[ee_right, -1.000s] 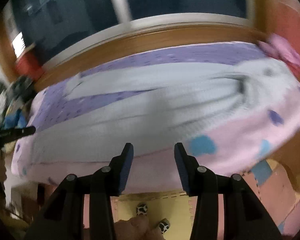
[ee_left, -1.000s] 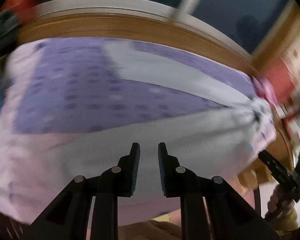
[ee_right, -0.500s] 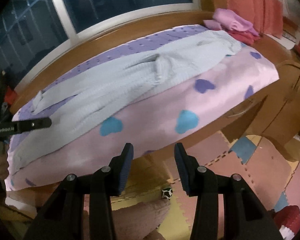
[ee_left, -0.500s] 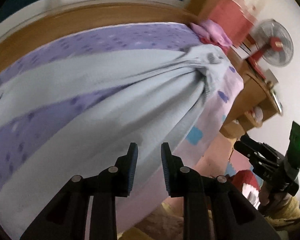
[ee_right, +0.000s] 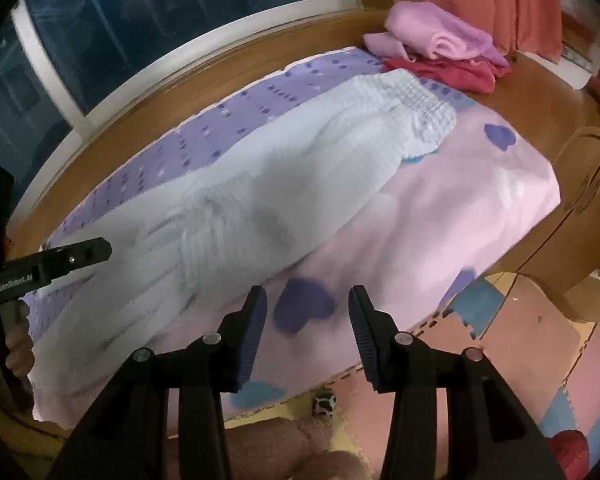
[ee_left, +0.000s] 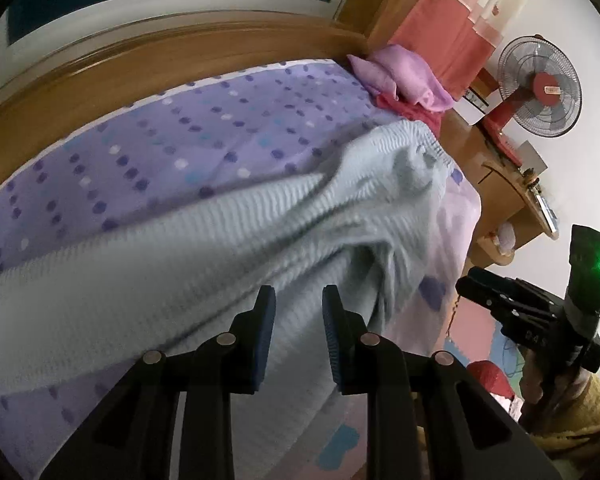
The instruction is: Fold clothes
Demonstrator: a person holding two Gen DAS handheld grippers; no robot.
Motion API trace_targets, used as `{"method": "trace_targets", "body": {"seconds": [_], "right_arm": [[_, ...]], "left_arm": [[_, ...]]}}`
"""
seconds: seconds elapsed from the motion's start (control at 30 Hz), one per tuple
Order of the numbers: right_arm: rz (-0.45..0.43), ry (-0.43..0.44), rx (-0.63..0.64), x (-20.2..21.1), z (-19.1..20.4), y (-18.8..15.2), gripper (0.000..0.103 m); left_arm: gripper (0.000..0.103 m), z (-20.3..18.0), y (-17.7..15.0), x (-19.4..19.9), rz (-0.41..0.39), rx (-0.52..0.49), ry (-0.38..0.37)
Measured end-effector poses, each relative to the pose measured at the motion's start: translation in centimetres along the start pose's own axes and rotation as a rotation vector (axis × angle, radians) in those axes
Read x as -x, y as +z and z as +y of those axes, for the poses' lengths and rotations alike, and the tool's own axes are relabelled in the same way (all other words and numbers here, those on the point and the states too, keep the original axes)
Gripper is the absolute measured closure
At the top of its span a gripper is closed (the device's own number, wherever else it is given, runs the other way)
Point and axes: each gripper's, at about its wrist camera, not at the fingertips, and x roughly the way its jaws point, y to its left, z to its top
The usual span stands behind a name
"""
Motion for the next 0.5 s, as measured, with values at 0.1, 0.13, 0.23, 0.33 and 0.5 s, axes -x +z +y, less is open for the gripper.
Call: {"method": "trace_targets", "body": {"seconds": [0.1,0.13,0.23,0.33,0.5], "right_arm": [[0.004,-0.009,0.011,-0.5,-1.2,1.8,0.060],[0.004,-0.011,0.019,-0.6,-1.6,2.6,0.060],[0.003,-0.016,0.047,-1.1,-2.7,5.0,0.060],[0.003,-0.008,0.100,-1.9,-3.7,8.0,0.060],[0.021,0.018,0.162,-4.9,-6.0,13.9,0.060]], "left_arm": [[0.079,-0.5,1.1,-0.6,0.005,0.003,-0.008],[0.079,-0.6,1.4,-0.8,0.005,0.009,-0.009],[0.079,-0.7,2.0,-1.6,0.006,0.047,-0.003],[0.079,-0.7,2.3,-2.4,0.003,0.099,0.014],[0.079,-1.0,2.9,-3.5,-0.025,0.227,0.093]]}}
